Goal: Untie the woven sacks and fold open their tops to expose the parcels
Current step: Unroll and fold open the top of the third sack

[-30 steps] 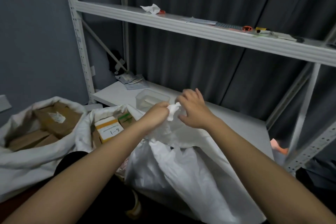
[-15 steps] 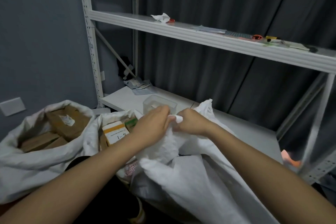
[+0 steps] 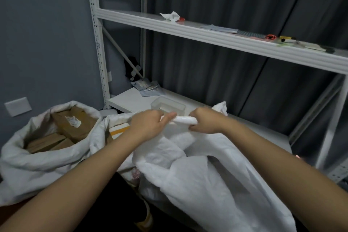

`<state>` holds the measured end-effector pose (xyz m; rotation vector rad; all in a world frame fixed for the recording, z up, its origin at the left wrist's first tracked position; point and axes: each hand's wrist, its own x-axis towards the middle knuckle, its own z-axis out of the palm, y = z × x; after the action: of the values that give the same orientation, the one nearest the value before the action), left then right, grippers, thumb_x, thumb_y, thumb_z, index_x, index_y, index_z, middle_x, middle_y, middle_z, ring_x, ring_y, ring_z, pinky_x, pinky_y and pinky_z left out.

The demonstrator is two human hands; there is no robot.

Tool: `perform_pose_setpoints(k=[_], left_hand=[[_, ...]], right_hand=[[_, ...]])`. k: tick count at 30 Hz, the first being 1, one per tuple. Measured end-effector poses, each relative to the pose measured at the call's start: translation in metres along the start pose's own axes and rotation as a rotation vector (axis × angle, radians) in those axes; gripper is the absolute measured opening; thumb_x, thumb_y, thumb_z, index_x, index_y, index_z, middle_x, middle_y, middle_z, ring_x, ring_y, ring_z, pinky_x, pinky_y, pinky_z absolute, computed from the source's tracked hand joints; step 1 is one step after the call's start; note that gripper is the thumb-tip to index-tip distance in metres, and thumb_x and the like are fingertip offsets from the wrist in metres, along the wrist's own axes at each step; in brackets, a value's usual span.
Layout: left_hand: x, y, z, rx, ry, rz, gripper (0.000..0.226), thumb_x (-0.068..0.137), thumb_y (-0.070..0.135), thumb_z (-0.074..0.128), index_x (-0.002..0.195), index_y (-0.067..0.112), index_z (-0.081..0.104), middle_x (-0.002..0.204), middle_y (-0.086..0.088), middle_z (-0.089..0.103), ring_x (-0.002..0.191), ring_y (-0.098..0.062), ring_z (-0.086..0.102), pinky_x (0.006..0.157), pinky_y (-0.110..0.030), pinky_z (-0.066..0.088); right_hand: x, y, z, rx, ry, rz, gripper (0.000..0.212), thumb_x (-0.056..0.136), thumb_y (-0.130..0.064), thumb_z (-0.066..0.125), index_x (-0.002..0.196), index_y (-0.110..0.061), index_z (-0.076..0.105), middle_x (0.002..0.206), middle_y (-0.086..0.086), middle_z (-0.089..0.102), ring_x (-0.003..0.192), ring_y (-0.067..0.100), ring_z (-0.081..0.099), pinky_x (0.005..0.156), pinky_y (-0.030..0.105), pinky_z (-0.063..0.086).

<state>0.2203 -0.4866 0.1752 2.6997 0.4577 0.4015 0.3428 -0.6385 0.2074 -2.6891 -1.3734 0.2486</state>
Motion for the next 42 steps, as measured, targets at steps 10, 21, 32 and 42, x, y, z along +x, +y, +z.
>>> perform_pose_setpoints(k=[10,21,32,42], left_hand=[[0.001,-0.005,-0.014,-0.255,-0.182,-0.09,0.054,0.098,0.053,0.029,0.074,0.018,0.061,0.088,-0.015,0.064,0.082,-0.02,0.062,0.065,-0.029,0.038],[-0.004,-0.009,0.006,-0.224,-0.083,-0.068,0.051,0.098,0.053,0.026,0.067,0.022,0.052,0.076,-0.003,0.06,0.083,-0.025,0.057,0.071,-0.031,0.039],[-0.008,-0.011,0.02,0.037,0.092,0.097,0.041,0.096,0.053,0.033,0.082,0.019,0.051,0.093,-0.005,0.061,0.094,-0.025,0.057,0.071,-0.033,0.036],[-0.008,-0.006,0.022,0.046,0.181,0.019,0.05,0.099,0.051,0.025,0.104,0.014,0.058,0.104,-0.01,0.063,0.1,-0.031,0.058,0.077,-0.036,0.043]], right_hand=[[0.004,-0.007,0.013,-0.083,0.055,-0.062,0.031,0.083,-0.028,0.065,0.063,-0.028,0.041,0.074,-0.002,0.057,0.075,0.019,0.052,0.064,0.031,0.037],[0.013,-0.009,0.019,-0.05,-0.034,-0.05,0.028,0.079,-0.042,0.07,0.083,-0.016,0.063,0.085,0.004,0.066,0.074,0.019,0.055,0.067,0.034,0.044],[0.01,-0.014,0.031,0.065,0.005,-0.067,0.043,0.078,-0.053,0.069,0.065,-0.018,0.048,0.065,-0.005,0.048,0.065,0.014,0.047,0.059,0.031,0.034],[0.005,-0.004,0.02,0.275,-0.052,-0.061,0.062,0.089,-0.066,0.042,0.072,-0.008,0.055,0.067,0.004,0.057,0.067,0.022,0.053,0.065,0.038,0.038]])
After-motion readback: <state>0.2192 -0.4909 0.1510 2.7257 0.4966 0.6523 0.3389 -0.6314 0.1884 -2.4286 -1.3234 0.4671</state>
